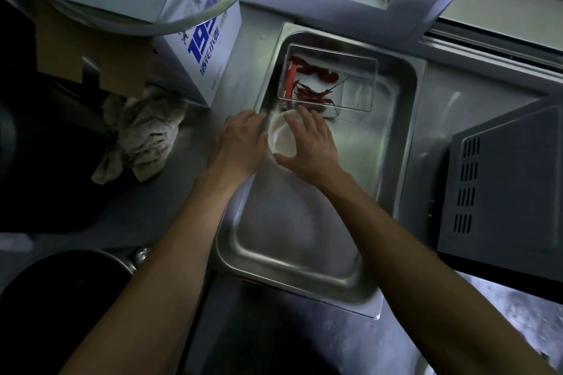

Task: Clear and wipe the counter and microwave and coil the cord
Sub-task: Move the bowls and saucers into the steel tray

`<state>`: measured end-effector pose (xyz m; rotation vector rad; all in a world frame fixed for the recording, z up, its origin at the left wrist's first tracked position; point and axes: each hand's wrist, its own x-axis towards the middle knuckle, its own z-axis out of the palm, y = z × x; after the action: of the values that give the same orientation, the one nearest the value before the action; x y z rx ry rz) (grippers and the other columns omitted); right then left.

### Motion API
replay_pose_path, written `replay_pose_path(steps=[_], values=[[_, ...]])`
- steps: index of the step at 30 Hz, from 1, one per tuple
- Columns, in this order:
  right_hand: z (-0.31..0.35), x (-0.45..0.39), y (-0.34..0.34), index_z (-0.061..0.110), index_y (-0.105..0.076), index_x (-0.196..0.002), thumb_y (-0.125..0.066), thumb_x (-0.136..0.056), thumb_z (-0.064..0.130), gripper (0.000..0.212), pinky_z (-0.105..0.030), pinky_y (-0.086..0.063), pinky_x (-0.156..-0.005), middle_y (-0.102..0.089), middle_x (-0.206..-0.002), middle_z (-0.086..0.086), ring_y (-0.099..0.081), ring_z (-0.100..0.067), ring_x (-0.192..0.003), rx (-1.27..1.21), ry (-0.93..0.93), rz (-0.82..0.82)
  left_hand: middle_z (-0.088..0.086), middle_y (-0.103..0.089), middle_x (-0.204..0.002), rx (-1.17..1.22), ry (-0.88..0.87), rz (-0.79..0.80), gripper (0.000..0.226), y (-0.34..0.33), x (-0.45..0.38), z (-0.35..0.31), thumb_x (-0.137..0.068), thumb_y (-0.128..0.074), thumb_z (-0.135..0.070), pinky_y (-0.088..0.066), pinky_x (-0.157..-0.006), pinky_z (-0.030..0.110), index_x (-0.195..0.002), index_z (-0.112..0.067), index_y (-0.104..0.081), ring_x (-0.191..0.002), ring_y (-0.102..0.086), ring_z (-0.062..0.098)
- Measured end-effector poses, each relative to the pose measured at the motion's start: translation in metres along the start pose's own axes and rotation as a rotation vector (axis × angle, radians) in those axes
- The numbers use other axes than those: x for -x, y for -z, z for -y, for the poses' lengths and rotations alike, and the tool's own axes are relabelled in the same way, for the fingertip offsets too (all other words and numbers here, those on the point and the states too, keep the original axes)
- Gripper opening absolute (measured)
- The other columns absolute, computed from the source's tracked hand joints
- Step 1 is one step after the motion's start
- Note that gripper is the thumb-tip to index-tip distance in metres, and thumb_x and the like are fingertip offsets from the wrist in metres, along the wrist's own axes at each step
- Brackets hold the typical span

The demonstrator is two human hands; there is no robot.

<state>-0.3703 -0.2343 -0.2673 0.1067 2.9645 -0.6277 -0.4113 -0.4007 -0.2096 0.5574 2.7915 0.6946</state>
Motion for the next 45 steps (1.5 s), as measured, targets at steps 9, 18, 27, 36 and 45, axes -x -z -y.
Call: replay_pose_path(steps=[9,18,27,36,45], values=[[-0.001,0.006,0.008,0.028,-0.022,-0.153,-0.06,-0.083,0.067,0.089,-0.052,-0.009,-0.123,-0.002,-0.167,-0.007,0.003,-0.032,-0.153,0.052,-0.002,0.094,0.01,-0.061,-0.122,-0.038,-0.028,-0.001,0.029,0.007,0.014,-0.009,-0.098,-0.054,-0.018,-0.043,-0.1,0.042,-0.126,-0.012,-0.057,-0.114,-0.055,0.028],[-0.02,0.097,0.049,0.025,-0.027,-0.154,-0.054,-0.092,0.058,0.075,-0.05,-0.02,-0.122,-0.02,-0.164,-0.01,-0.016,-0.03,-0.151,0.052,-0.015,-0.063,0.003,-0.047,-0.146,-0.168,-0.017,0.043,0.046,0.009,0.071,-0.049,-0.098,-0.052,-0.03,-0.037,-0.107,0.045,-0.143,-0.023,-0.046,-0.133,-0.041,0.026],[-0.057,0.228,0.084,0.017,-0.044,-0.147,-0.061,-0.093,0.042,0.061,-0.05,-0.028,-0.117,-0.036,-0.156,-0.014,-0.031,-0.035,-0.145,-0.012,-0.008,-0.127,0.006,-0.05,-0.142,-0.283,-0.142,0.055,0.049,-0.022,0.155,-0.131,-0.094,-0.055,-0.033,-0.039,-0.103,0.05,-0.141,-0.019,-0.048,-0.129,-0.043,0.03],[-0.108,0.347,0.098,0.012,-0.059,-0.133,-0.067,-0.09,0.029,0.046,-0.049,-0.046,-0.098,-0.056,-0.14,-0.014,-0.051,-0.037,-0.127,-0.083,-0.1,-0.169,0.007,-0.057,-0.137,-0.305,-0.226,0.11,0.048,-0.076,0.222,-0.2,-0.089,-0.06,-0.028,-0.044,-0.1,0.05,-0.135,-0.017,-0.056,-0.127,-0.049,0.031],[-0.131,0.43,0.116,0.012,-0.062,-0.127,-0.067,-0.086,0.026,0.044,-0.049,-0.05,-0.093,-0.062,-0.128,-0.012,-0.056,-0.04,-0.115,-0.097,-0.348,-0.256,0.001,-0.057,-0.137,-0.262,-0.43,0.169,0.045,-0.108,0.244,-0.253,-0.094,-0.056,-0.033,-0.047,-0.095,0.045,-0.137,-0.02,-0.053,-0.124,-0.052,0.027]])
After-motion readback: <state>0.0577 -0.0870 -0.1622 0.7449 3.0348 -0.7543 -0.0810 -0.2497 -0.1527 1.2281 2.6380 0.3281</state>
